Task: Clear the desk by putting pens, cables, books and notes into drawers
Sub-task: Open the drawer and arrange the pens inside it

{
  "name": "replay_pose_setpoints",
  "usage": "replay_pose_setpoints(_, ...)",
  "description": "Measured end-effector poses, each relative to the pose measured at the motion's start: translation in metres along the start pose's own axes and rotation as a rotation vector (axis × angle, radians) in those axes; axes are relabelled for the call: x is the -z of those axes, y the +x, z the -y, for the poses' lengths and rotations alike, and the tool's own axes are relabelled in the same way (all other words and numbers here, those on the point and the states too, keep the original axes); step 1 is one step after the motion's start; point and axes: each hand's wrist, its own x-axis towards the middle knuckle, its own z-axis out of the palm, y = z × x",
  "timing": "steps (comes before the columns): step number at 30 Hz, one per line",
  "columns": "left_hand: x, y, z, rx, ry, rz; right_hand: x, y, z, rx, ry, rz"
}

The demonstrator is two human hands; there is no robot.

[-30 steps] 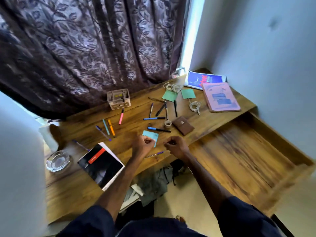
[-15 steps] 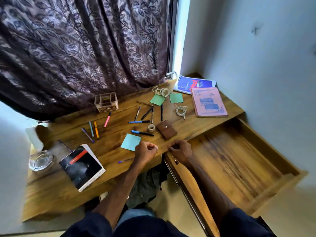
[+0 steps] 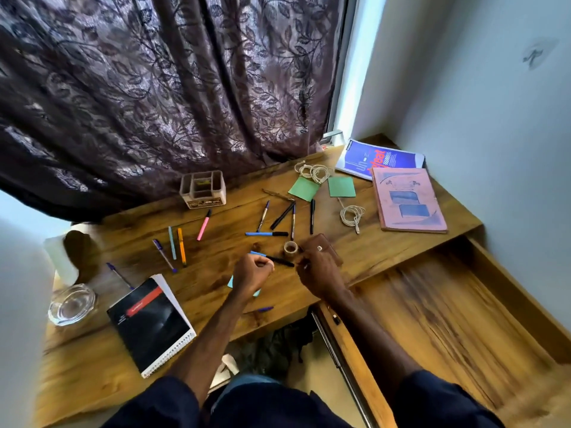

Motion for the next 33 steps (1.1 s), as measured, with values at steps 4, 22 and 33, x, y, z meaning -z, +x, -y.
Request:
replay_pose_setpoints(4,0.022,0.041,0.014,0.089,-0.05,-0.038,-0.04,0.058,0.021,0.017,-0.215,0.095)
replay_pose_setpoints(22,0.027,0.125,0.038,0.264,-0.287,0.069,-0.103,0.157,0.028,-0.088,-0.127,0.124)
replay_pose_setpoints(33,0.038,0.148,0.028,0.375,-0.41,-0.002,-0.09,0.203,0.018,-0.025,-0.296,0.275)
